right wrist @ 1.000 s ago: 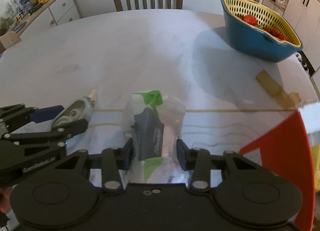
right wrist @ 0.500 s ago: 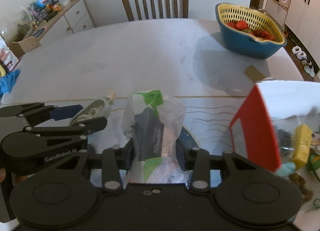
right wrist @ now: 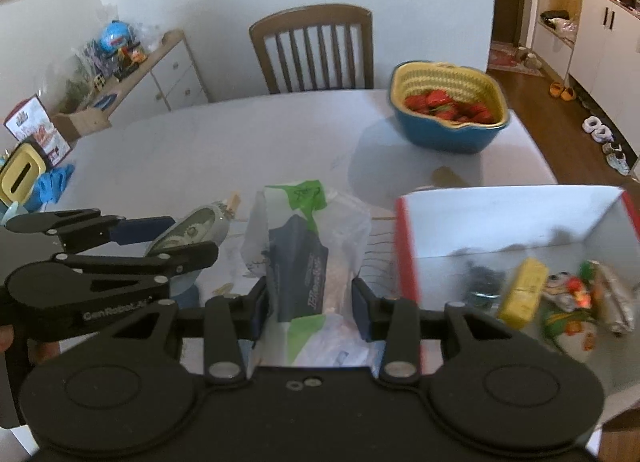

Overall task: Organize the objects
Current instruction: 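Carry the tape dispenser and white plastic bag with both tools over the shoebox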

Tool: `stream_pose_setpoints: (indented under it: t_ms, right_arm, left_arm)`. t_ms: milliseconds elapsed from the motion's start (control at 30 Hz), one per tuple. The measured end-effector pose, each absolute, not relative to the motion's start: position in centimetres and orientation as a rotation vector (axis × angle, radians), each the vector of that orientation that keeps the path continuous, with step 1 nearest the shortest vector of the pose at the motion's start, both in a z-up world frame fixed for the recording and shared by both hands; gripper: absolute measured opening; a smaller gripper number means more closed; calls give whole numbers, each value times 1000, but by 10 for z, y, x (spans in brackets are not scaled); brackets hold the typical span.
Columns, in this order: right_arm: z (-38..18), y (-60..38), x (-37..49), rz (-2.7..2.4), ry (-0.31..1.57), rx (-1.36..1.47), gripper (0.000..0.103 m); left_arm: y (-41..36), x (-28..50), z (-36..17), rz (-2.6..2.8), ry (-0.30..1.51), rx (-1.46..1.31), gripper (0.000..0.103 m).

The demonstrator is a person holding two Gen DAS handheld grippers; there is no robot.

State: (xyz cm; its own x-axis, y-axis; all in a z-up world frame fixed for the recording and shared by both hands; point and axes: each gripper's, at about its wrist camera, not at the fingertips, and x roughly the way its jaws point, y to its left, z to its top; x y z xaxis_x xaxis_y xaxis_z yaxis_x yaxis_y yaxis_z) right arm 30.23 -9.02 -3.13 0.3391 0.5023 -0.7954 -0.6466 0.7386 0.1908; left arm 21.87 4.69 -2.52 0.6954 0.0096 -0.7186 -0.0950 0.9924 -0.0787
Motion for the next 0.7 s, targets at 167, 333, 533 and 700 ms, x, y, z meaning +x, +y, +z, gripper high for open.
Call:
stream_pose_setpoints:
  t_ms: [167,333,533,700]
  right_arm:
    - [-20,-131,317,738,939,-150,40]
    - [-13,-172,332,701,910,-134,40]
    - [-12,-216,349,653,892,-111,40]
    - [-18,-247,363,619,893,-95,40]
  left_arm:
    - [11,231,-11,43,779,-107,48]
    - [-22,244,-4,29,762,-90,48]
    - [-59,268,-1,-2,761,-72,49]
    - [-87,285,-6,-27,775,-51,49]
